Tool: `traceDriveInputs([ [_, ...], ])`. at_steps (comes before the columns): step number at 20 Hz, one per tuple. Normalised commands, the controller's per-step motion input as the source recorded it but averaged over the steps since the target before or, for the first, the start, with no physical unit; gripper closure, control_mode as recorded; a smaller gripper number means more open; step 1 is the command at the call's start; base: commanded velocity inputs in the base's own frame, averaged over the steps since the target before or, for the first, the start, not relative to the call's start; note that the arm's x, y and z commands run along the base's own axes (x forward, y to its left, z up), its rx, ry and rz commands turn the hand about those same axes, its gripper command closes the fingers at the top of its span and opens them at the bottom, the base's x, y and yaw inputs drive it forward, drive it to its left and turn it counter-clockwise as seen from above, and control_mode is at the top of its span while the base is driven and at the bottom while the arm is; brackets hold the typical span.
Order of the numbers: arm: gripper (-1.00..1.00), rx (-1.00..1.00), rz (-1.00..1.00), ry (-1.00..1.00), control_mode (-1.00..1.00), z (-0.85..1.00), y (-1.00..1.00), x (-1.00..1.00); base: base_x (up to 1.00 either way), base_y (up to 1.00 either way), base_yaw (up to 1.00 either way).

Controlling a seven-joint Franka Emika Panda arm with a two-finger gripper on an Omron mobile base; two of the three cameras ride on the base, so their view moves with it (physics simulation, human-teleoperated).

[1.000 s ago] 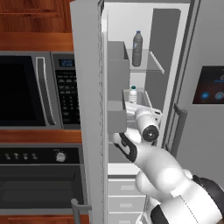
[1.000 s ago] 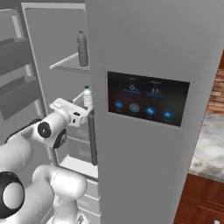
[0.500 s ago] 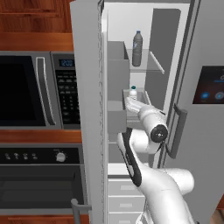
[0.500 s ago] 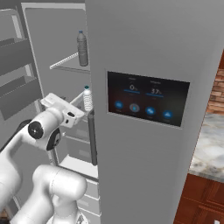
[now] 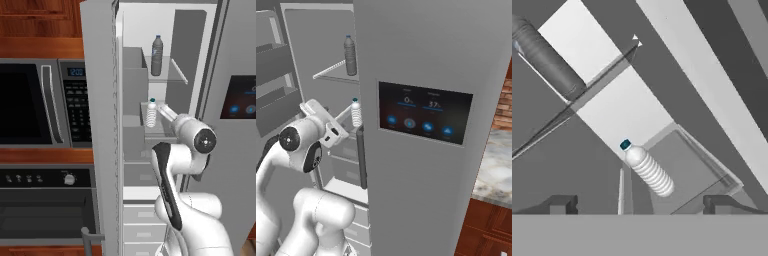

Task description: Take the bottled waters from the counter and place them in the freezer to freeze. Close the freezer door after placing the bottles.

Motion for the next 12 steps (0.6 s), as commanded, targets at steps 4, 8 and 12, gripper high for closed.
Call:
traceDriveInputs([
  [4,-1.00,0.23,0.00,0.06,-1.00,0.46,-0.12,-0.99,0.00,0.00,0.00],
  [8,-1.00,0.07,0.00,0.06,-1.00,0.50,-0.02,-1.00,0.00,0.00,0.00],
  [12,-1.00,-0.03,0.04,0.05,-1.00,0.19,-0.19,-0.86,0.00,0.00,0.00],
])
